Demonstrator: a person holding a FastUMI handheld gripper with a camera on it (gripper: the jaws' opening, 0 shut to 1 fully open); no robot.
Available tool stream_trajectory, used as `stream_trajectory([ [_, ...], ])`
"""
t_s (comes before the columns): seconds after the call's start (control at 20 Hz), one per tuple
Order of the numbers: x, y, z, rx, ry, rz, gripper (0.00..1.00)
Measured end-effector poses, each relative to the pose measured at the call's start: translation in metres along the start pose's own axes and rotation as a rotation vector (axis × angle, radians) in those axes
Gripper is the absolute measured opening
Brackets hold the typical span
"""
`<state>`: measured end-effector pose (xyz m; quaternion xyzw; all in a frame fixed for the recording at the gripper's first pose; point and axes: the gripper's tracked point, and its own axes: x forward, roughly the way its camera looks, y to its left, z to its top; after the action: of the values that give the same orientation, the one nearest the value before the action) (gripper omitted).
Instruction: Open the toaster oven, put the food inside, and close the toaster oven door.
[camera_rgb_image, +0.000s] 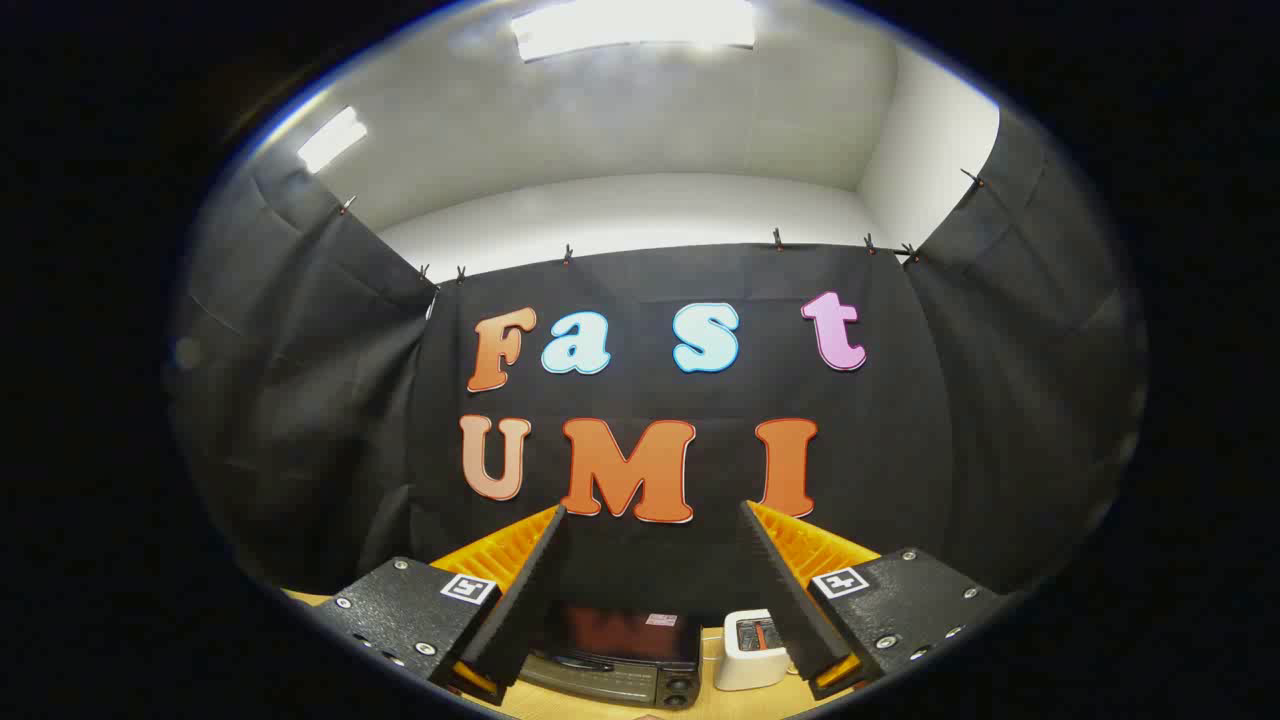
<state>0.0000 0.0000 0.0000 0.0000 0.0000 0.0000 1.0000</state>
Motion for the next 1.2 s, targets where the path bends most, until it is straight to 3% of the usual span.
stream_trajectory([
  [0.65, 0.011, 0.041, -0.016, -0.001, 0.029, 0.062, 0.99],
  [1.2, 0.038, 0.09, -0.083, 0.024, 0.137, 0.11, 0.99],
])
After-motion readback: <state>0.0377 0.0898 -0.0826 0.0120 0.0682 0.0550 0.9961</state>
